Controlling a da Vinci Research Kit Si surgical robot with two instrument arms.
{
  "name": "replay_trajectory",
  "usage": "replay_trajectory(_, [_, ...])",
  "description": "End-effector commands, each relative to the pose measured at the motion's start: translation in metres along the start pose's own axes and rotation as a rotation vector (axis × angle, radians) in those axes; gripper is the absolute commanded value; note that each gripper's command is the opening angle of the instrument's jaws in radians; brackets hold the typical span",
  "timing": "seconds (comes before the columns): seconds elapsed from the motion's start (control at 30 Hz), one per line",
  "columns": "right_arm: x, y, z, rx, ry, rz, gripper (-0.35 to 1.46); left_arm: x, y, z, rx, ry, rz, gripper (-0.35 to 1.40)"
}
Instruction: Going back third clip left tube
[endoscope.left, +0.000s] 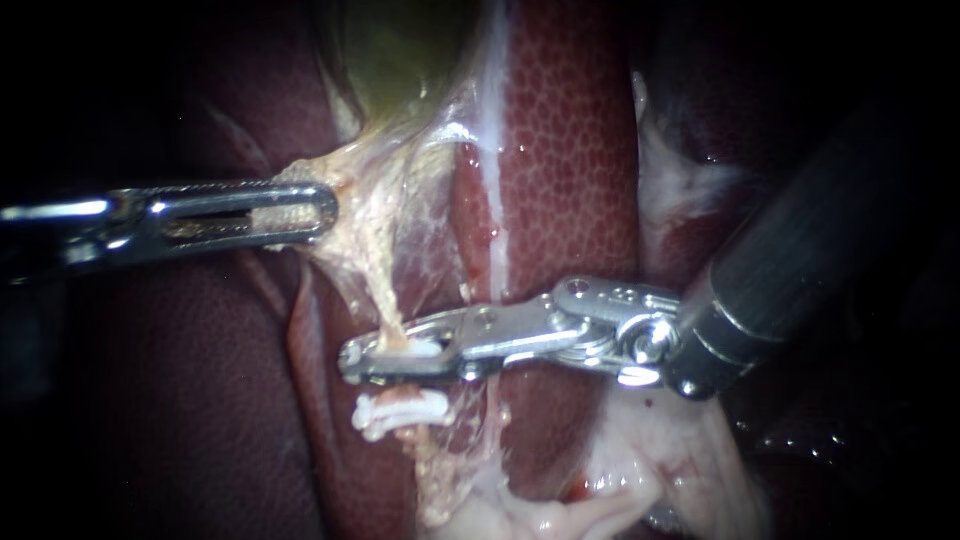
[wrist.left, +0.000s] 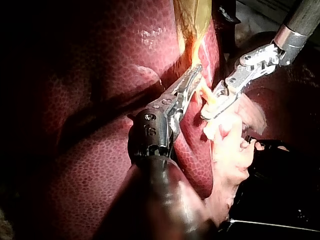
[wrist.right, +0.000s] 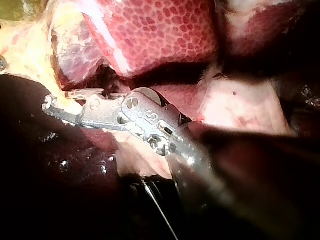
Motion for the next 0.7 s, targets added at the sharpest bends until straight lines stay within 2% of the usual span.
replay_trajectory(0.03, [0.0, 0.0, 0.0, 0.002, 0.0, 0.005, -0.35, 0.0, 0.0, 0.0, 0.0, 0.0, 0.0, -0.35])
replay_trajectory(0.4, [0.0002, -0.0008, 0.0003, -0.006, 0.003, 0.028, -0.32, 0.0, 0.0, 0.0, 0.0, 0.0, 0.0, -0.35])
replay_trajectory(0.43, [0.0003, -0.0009, 0.0005, -0.006, 0.006, 0.028, -0.04, 0.0, 0.0, 0.0, 0.0, 0.0, 0.0, -0.35])
replay_trajectory(0.53, [0.0006, -0.001, 0.001, -0.001, 0.057, 0.03, 0.54, 0.0, 0.0, 0.0, 0.0, 0.0, 0.0, -0.35])
replay_trajectory(0.7, [0.0006, -0.0013, 0.0013, 0.016, 0.059, 0.029, 0.6, 0.0, -0.0001, 0.0, -0.001, 0.0, 0.0, -0.35])
